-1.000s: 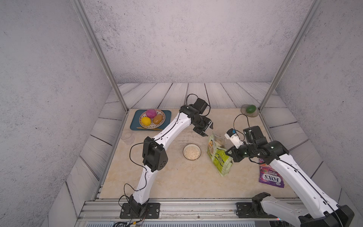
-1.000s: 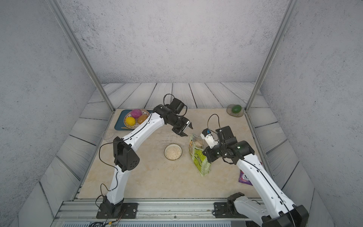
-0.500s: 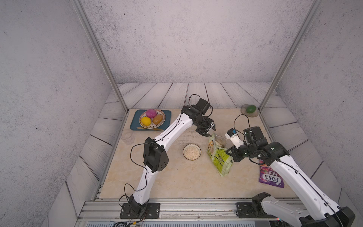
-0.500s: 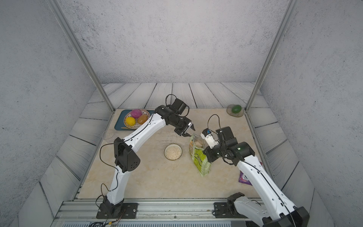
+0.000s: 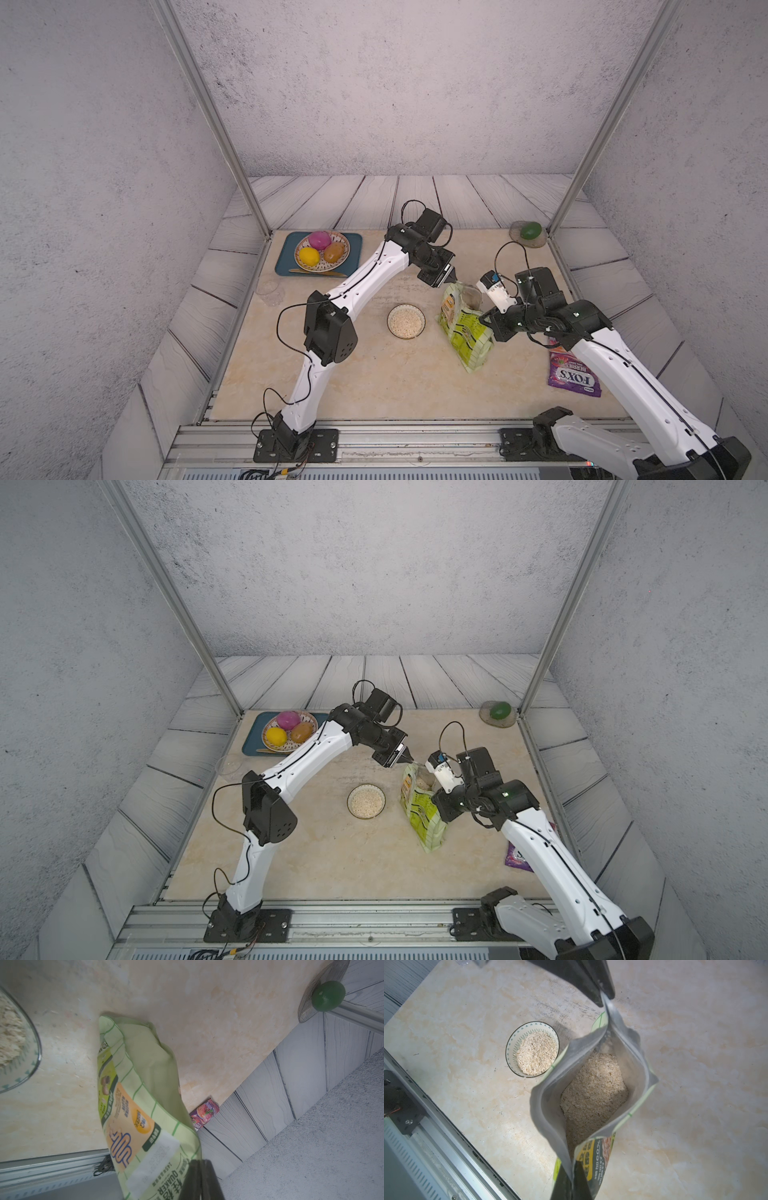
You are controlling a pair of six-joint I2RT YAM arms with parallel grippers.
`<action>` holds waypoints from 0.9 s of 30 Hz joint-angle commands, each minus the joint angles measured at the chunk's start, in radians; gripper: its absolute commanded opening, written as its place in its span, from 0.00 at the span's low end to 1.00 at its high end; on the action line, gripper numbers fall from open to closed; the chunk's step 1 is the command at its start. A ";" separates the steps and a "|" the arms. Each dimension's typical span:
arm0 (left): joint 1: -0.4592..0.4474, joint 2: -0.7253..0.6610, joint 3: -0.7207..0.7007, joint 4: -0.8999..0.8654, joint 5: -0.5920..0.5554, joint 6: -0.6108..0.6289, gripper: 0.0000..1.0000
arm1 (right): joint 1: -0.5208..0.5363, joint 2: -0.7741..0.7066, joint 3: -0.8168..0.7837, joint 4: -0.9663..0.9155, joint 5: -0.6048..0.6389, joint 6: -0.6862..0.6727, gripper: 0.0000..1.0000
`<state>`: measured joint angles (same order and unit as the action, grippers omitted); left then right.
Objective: Pour the oats into the breakfast bowl
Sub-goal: Close the oats bag at the center of the board.
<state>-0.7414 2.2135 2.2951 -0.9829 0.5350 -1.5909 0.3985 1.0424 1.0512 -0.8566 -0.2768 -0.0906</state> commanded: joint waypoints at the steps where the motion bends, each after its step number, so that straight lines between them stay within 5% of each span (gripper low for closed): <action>1: 0.016 0.016 -0.009 0.080 0.036 -0.020 0.00 | 0.005 -0.037 -0.004 0.058 0.045 -0.003 0.00; 16: 0.132 -0.040 0.015 0.063 -0.054 0.039 0.00 | 0.003 -0.084 -0.057 0.041 0.302 0.154 0.00; 27: 0.134 -0.041 0.040 0.011 -0.032 0.141 0.00 | 0.003 0.010 -0.014 0.012 0.239 0.140 0.00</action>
<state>-0.6559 2.2131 2.3127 -1.0058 0.5541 -1.4990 0.4057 1.0374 0.9970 -0.7471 -0.0448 0.0521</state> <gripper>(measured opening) 0.044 0.047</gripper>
